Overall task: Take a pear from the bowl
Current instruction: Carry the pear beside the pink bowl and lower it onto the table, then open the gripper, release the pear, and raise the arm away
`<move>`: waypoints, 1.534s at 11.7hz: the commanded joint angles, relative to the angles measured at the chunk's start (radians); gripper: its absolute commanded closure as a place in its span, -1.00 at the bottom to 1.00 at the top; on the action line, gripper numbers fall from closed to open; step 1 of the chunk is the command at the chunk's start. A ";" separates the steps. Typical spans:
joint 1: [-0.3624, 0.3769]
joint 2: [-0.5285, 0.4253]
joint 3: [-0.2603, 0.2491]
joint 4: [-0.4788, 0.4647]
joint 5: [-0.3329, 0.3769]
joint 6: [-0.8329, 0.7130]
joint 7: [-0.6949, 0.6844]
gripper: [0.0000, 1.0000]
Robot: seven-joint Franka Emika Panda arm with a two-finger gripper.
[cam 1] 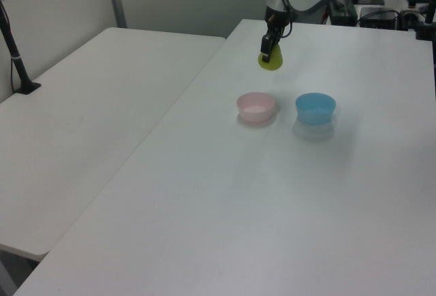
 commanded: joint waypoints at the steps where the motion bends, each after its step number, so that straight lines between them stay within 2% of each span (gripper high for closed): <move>1: -0.015 0.053 -0.004 0.010 0.003 0.070 -0.030 0.26; 7: -0.041 0.138 -0.004 0.006 -0.021 0.172 -0.036 0.16; 8: -0.041 0.138 -0.004 0.006 -0.023 0.177 -0.036 -0.06; 9: -0.041 0.144 -0.004 0.006 -0.027 0.177 -0.036 -0.19; 10: -0.041 0.144 -0.004 0.004 -0.031 0.177 -0.034 -0.43; 11: -0.040 0.143 -0.004 0.004 -0.031 0.177 -0.034 -0.54; 12: -0.038 0.143 -0.004 0.004 -0.037 0.177 -0.033 -0.86; 13: -0.038 0.137 -0.004 0.004 -0.043 0.175 -0.028 -1.00; 16: -0.031 0.062 -0.003 -0.002 -0.041 0.155 -0.021 -1.00; 18: -0.014 -0.010 0.008 -0.010 -0.041 0.053 -0.011 -1.00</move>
